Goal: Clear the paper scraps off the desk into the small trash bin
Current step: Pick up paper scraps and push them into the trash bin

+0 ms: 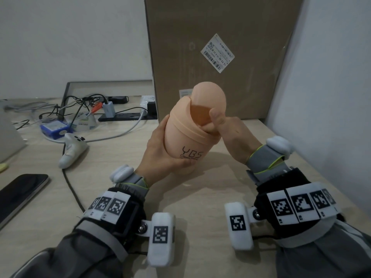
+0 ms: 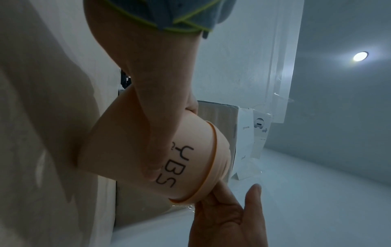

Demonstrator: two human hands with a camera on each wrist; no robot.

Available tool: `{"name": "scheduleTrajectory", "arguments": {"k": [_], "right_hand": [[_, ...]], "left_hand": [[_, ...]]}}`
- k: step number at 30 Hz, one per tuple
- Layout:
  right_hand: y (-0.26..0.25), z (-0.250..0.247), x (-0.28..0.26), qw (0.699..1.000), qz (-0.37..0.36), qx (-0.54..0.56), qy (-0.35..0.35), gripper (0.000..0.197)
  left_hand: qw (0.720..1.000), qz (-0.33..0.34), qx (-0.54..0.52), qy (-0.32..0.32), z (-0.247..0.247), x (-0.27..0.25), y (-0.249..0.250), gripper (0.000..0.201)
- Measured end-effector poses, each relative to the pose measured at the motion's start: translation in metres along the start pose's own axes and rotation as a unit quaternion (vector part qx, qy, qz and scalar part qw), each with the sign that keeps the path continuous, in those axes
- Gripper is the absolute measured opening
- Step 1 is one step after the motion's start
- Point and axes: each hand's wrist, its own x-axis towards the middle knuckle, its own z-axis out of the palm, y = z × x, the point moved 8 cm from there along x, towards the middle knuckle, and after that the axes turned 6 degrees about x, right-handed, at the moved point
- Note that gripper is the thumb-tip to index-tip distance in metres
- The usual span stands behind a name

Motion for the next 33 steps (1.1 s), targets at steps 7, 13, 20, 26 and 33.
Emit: {"name": "scheduleTrajectory", "arguments": {"k": [7, 13, 20, 26, 33], "right_hand": [[-0.012, -0.014, 0.000, 0.987, -0.093, -0.107, 0.071, 0.061], [-0.007, 0.005, -0.006, 0.987, 0.007, -0.154, -0.037, 0.058], [-0.011, -0.004, 0.001, 0.995, -0.063, -0.067, 0.045, 0.066], [-0.025, -0.049, -0.014, 0.953, -0.168, -0.057, 0.244, 0.048], [-0.007, -0.037, 0.004, 0.976, -0.138, -0.041, 0.166, 0.033]], "left_hand": [[1.000, -0.014, -0.016, 0.000, 0.000, -0.002, -0.002, 0.138], [1.000, -0.003, -0.021, -0.017, 0.005, -0.004, 0.005, 0.135], [1.000, 0.000, -0.024, -0.012, 0.003, -0.003, 0.004, 0.132], [0.999, -0.011, -0.052, -0.011, 0.002, -0.005, 0.002, 0.130], [0.995, -0.012, -0.092, -0.017, 0.005, -0.007, 0.007, 0.127]]}}
